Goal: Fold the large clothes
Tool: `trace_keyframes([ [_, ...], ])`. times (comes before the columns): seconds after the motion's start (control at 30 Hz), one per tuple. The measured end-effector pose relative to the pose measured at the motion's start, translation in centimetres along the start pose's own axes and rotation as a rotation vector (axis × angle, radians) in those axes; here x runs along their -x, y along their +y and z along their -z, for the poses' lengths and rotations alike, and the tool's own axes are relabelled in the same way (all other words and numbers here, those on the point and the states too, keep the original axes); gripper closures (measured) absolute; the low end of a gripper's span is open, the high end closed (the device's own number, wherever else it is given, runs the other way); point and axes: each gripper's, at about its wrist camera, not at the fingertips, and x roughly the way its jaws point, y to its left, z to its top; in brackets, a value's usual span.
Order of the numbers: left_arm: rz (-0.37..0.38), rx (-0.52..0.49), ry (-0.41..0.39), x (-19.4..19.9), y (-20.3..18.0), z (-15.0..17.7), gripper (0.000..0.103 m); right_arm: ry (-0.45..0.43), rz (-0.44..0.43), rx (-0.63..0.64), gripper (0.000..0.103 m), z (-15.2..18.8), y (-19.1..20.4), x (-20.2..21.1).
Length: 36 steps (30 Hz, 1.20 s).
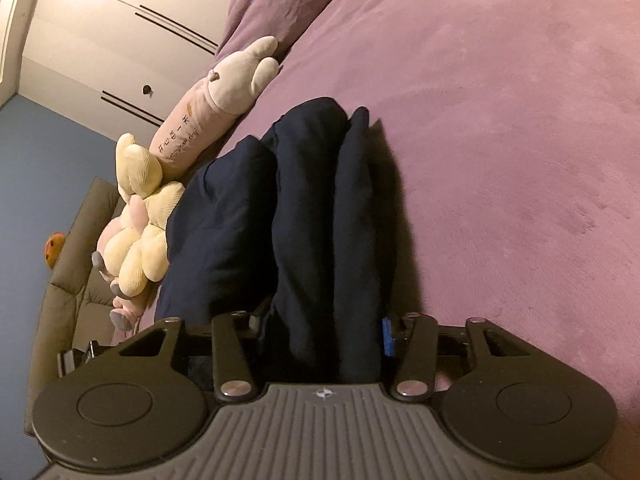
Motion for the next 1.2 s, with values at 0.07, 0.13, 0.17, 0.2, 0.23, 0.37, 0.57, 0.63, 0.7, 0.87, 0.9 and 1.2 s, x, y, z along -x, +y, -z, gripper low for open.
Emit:
trace_keyframes([
  [0.07, 0.011, -0.022, 0.002, 0.5, -0.7, -0.2, 0.021, -0.006, 0.004, 0.031, 0.065, 0.1, 0.8, 0.4],
  [0.13, 0.021, -0.039, -0.002, 0.8, -1.5, -0.5, 0.023, -0.01, 0.009, 0.049, 0.066, 0.1, 1.7, 0.4],
  [0.17, 0.024, -0.048, -0.004, 1.0, -1.7, -0.6, 0.024, -0.014, 0.01, 0.052, 0.066, 0.2, 2.1, 0.5],
  [0.2, 0.028, -0.057, -0.009, 1.4, -2.0, -0.7, 0.024, -0.016, 0.006, 0.055, 0.066, 0.3, 2.5, 0.6],
  [0.23, 0.031, -0.067, -0.017, 1.8, -2.2, -0.8, 0.024, -0.018, 0.005, 0.055, 0.067, 0.3, 2.9, 0.6],
  [0.37, 0.009, -0.076, -0.055, 4.9, -1.5, -1.3, 0.024, 0.009, -0.023, 0.072, 0.067, 0.7, 5.1, -0.3],
  [0.57, -0.082, -0.019, -0.135, 10.7, 2.7, -2.1, 0.024, 0.1, -0.071, 0.109, 0.067, 2.7, 9.3, -5.5],
  [0.63, -0.109, -0.007, -0.157, 11.7, 3.9, -2.0, 0.02, 0.117, -0.086, 0.124, 0.067, 3.3, 10.9, -7.2],
  [0.7, -0.168, 0.003, -0.152, 11.5, 4.5, -1.7, 0.014, 0.124, -0.085, 0.134, 0.065, 3.7, 12.1, -8.6],
  [0.87, -0.234, 0.0, -0.17, 11.7, 4.2, -0.7, 0.006, 0.09, 0.053, 0.189, 0.049, 4.8, 13.9, -8.8],
  [0.9, -0.241, -0.006, -0.184, 12.3, 4.0, -0.4, 0.006, 0.063, 0.071, 0.201, 0.045, 5.3, 14.0, -7.8],
  [1.2, -0.278, -0.118, -0.245, 18.6, 1.1, 9.0, 0.003, -0.161, 0.036, 0.209, 0.025, 11.1, 15.1, 2.6],
])
